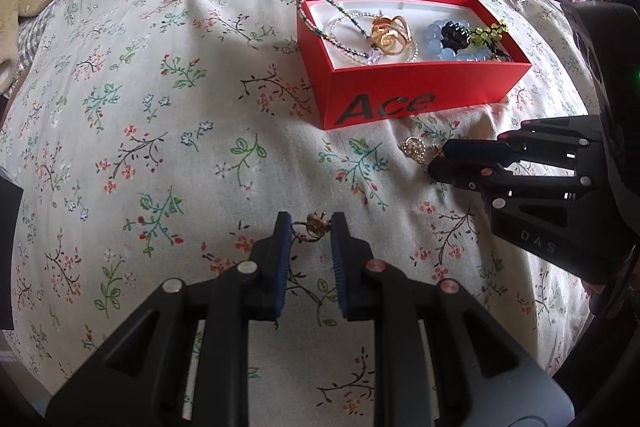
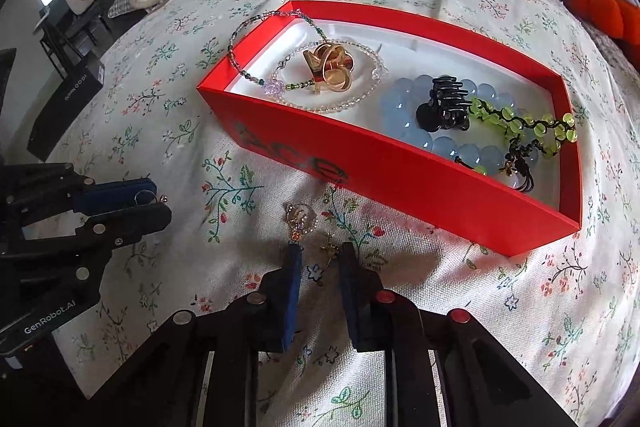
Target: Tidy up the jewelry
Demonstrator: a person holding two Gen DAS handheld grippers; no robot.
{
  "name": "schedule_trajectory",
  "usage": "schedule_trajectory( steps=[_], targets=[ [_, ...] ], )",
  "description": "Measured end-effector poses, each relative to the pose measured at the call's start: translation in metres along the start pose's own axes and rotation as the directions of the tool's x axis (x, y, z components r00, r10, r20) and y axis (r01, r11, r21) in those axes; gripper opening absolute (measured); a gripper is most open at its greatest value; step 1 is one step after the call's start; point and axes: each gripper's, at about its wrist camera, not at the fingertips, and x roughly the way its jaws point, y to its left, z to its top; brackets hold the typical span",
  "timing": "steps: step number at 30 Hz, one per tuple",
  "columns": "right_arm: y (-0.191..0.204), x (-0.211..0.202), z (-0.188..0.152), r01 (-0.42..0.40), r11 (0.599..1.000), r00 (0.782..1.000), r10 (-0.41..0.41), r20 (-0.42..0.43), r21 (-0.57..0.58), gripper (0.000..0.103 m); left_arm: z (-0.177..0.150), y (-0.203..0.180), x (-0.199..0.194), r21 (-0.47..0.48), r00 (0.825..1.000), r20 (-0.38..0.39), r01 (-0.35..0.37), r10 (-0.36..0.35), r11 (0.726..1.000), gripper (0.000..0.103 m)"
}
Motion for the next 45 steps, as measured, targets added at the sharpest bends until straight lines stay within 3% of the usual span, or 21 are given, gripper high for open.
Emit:
schedule_trajectory(
  steps=[16,31,45],
  targets=[
    [-0.012,-0.025,-0.009,-0.026,0.999,1.0,0.026,-0.009,0.043,0.01,0.001,-0.006,-0.002,0.002,1.0,0.007,-0.019,0.019,1.0,0.022],
    [-0.046,-0.073,-0.016,-0.061,0.99,0.993,0.047,0.108,0.127,0.01,0.018,-0.016,-0.025,-0.037,0.996,0.093,0.013,-0.01,0.999,0.022],
    [-0.062,-0.109,-0.003,-0.095,0.98,0.966,0.049,0.252,0.174,0.01,0.049,-0.038,-0.041,-0.04,0.976,0.215,0.035,-0.026,0.999,0.022]
  ],
)
